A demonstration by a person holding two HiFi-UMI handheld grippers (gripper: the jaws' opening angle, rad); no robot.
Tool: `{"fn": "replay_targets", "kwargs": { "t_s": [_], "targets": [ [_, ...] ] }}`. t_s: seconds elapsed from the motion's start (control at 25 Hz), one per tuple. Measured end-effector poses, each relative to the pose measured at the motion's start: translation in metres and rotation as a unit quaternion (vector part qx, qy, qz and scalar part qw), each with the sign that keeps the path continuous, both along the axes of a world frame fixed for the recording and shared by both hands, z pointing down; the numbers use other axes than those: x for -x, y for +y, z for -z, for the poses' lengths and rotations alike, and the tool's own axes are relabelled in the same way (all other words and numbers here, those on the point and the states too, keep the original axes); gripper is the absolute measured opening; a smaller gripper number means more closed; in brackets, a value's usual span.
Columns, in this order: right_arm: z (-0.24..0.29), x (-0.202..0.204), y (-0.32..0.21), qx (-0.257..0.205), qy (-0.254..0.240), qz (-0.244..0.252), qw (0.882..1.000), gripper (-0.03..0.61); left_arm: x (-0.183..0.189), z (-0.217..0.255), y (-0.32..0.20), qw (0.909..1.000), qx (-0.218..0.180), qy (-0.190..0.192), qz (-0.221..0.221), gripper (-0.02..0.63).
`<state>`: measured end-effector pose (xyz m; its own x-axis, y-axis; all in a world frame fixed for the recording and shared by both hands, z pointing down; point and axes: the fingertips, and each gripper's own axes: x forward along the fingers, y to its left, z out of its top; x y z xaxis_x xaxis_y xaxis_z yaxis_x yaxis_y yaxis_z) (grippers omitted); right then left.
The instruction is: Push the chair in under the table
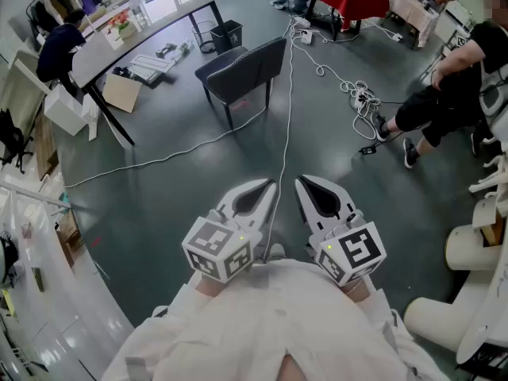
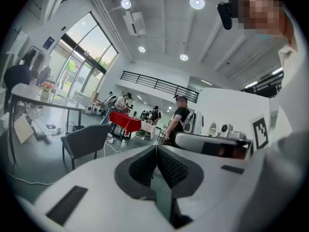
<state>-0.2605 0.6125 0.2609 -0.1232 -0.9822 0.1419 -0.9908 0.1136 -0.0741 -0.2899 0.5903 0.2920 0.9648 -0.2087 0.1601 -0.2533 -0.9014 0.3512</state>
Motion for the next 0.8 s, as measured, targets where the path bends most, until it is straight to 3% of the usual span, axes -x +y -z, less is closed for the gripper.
{"fn": "replay_targets", "kwargs": {
  "t_s": [0.24, 0.8],
  "targets": [
    [-0.003, -0.002, -0.002, 0.002, -0.004, 0.006, 1.000, 0.031, -0.008, 0.002, 0.005, 0.9999, -0.003, 0.000, -0.014, 0.017],
    [-0.013, -0.013, -0.004, 0.010, -0.008, 0.017, 1.000, 0.031, -0.019, -0.008, -0.002, 0.9999, 0.001, -0.013, -0.003, 0.017]
  ]
}}
